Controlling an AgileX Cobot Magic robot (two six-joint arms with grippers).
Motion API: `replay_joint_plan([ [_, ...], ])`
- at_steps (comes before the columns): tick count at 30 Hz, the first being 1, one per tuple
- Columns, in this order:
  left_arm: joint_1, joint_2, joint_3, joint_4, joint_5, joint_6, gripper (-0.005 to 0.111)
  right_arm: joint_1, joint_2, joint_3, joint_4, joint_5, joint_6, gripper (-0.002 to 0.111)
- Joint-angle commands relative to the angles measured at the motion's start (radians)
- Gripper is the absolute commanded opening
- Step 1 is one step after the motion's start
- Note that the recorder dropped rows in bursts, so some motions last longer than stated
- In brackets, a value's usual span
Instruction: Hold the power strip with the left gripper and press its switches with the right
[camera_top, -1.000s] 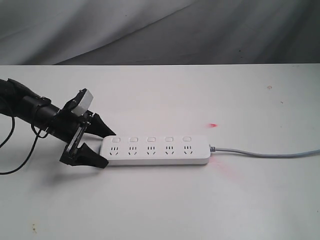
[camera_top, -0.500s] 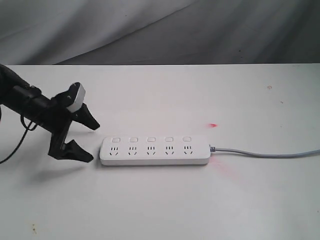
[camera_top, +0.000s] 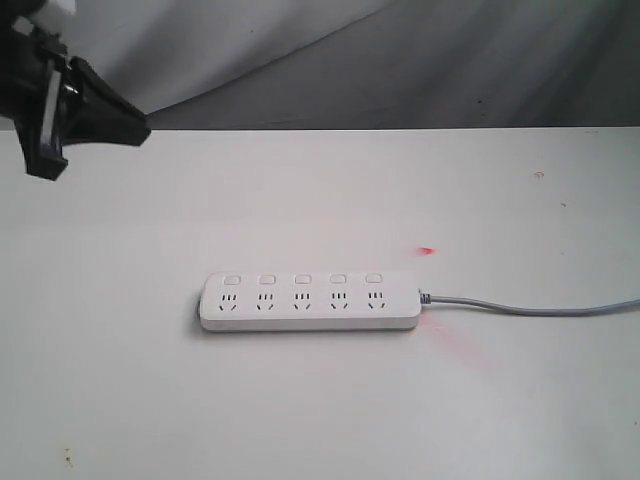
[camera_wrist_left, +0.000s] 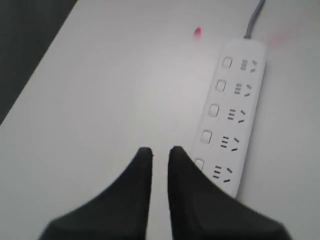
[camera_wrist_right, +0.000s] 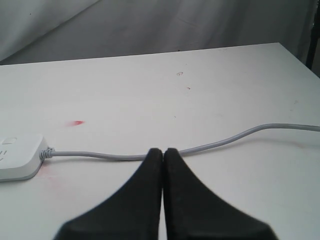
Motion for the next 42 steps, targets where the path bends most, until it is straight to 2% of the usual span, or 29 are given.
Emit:
replay_joint_plan([
  [1,0.0,-0.144,0.002,-0.004,0.054,-0.177,0.0,-0.007,-0.005,0.003,-0.009,-0.001,0.005,0.0],
  [3,0.0,-0.216,0.002,-0.039,0.052,-0.294,0.0,-0.007,-0.005,0.003,-0.009,-0.001,0.005,0.0],
  [4,0.0,-0.259,0.002,-0.065,-0.006,-0.302,0.0,-0.007,-0.005,0.003,-0.009,-0.001,0.005,0.0],
  [8,0.0,-0.356,0.002,-0.07,-0.101,-0.302,0.0,-0.007,-0.005,0.003,-0.009,-0.001,0.005,0.0],
  [13,0.0,-0.405,0.002,-0.102,-0.123,-0.298,0.0,-0.007,-0.005,0.003,-0.009,-0.001,0.005,0.0],
  [15,0.0,-0.437,0.002,-0.244,-0.237,-0.36,0.0,-0.007,-0.005,0.003,-0.009,-0.001,0.005,0.0],
  [16,0.0,-0.466,0.002,-0.317,-0.356,-0.462,0.0,-0.007,-0.005,0.003,-0.009,-0.001,0.005,0.0],
  [18,0.0,-0.542,0.002,-0.317,-0.478,-0.535,0.0,-0.007,-0.005,0.003,-0.009,-0.001,0.005,0.0],
  [20,0.0,-0.63,0.018,-0.281,-0.566,-0.537,0.0,-0.007,-0.005,0.003,-0.009,-0.001,0.005,0.0],
  [23,0.0,-0.777,0.119,-0.222,-0.66,-0.567,0.0,-0.007,-0.005,0.003,-0.009,-0.001,0.005,0.0],
  [27,0.0,-0.966,0.306,-0.202,-0.674,-0.588,0.0,-0.007,-0.005,0.003,-0.009,-0.001,0.005,0.0],
  [35,0.0,-1.152,0.467,-0.202,-0.665,-0.673,0.0,-0.007,-0.005,0.003,-0.009,-0.001,0.005,0.0],
  [36,0.0,-1.152,0.472,-0.186,-0.665,-0.708,0.0,-0.007,-0.005,0.003,-0.009,-0.001,0.005,0.0],
  [38,0.0,-1.155,0.481,-0.024,-0.663,-0.905,0.0,-0.007,-0.005,0.003,-0.009,-0.001,0.005,0.0],
  [39,0.0,-1.155,0.483,0.076,-0.658,-1.022,0.0,-0.007,-0.005,0.003,-0.009,-0.001,0.005,0.0],
  [40,0.0,-1.155,0.483,0.242,-0.647,-1.22,0.0,-0.007,-0.005,0.003,-0.009,-0.001,0.005,0.0],
  [42,0.0,-1.155,0.483,0.484,-0.631,-1.467,0.0,-0.007,-0.005,0.003,-0.009,-0.001,0.005,0.0],
])
